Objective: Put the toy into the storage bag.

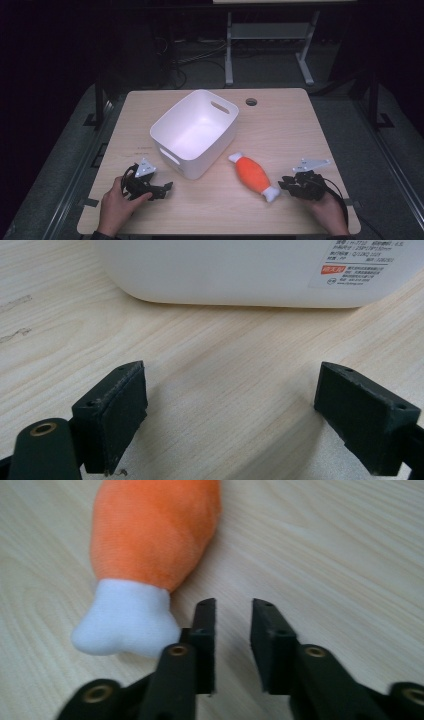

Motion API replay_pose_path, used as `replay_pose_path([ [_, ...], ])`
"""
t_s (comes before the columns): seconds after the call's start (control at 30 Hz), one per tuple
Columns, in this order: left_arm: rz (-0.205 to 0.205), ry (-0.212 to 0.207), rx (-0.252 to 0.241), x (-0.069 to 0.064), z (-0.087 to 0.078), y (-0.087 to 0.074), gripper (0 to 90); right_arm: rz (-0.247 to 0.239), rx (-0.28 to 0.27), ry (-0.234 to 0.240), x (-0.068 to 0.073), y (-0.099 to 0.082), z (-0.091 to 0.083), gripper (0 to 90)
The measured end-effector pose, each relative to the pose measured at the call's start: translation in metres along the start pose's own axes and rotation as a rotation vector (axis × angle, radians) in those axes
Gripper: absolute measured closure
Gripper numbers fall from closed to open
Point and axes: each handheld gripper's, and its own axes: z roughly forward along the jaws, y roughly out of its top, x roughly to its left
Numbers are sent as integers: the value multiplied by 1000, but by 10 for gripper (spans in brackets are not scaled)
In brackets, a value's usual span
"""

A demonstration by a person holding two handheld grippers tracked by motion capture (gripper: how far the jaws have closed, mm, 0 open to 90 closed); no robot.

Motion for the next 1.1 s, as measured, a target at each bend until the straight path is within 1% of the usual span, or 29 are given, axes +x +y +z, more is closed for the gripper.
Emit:
replay_pose_path([
  [0.03,0,0,0,0,0,0,127,18,-3,-10,-1,0,-2,574],
  [0.13,0,0,0,0,0,0,127,62,-22,-18,-4,-1,-5,447],
  [0.2,0,0,0,0,0,0,127,69,-20,-36,-4,0,-6,364],
  [0.23,0,0,0,0,0,0,127,73,-18,-36,-4,0,-7,325],
  [0.33,0,0,0,0,0,0,127,81,-16,-42,-4,2,-9,297],
  [0.43,0,1,0,0,0,0,127,94,-25,-40,-5,4,-12,223],
  [0.47,0,0,-1,0,0,0,127,95,-25,-34,-5,5,-12,186],
  [0.57,1,1,1,0,0,0,127,103,-19,-31,-4,8,-12,97],
  [0.63,1,1,1,0,0,0,127,103,-14,-37,-3,10,-12,60],
  [0.7,1,1,1,0,0,0,127,109,-4,-25,-3,12,-12,17],
  [0.77,1,1,1,0,0,0,127,109,0,-23,-4,13,-11,17],
  [0.83,1,1,1,0,0,0,127,123,3,-39,-4,14,-11,17],
  [1.0,2,2,2,0,0,0,127,120,6,-20,-5,19,-10,2],
  [1.1,5,1,4,0,0,0,127,113,11,-18,-5,23,-10,2],
])
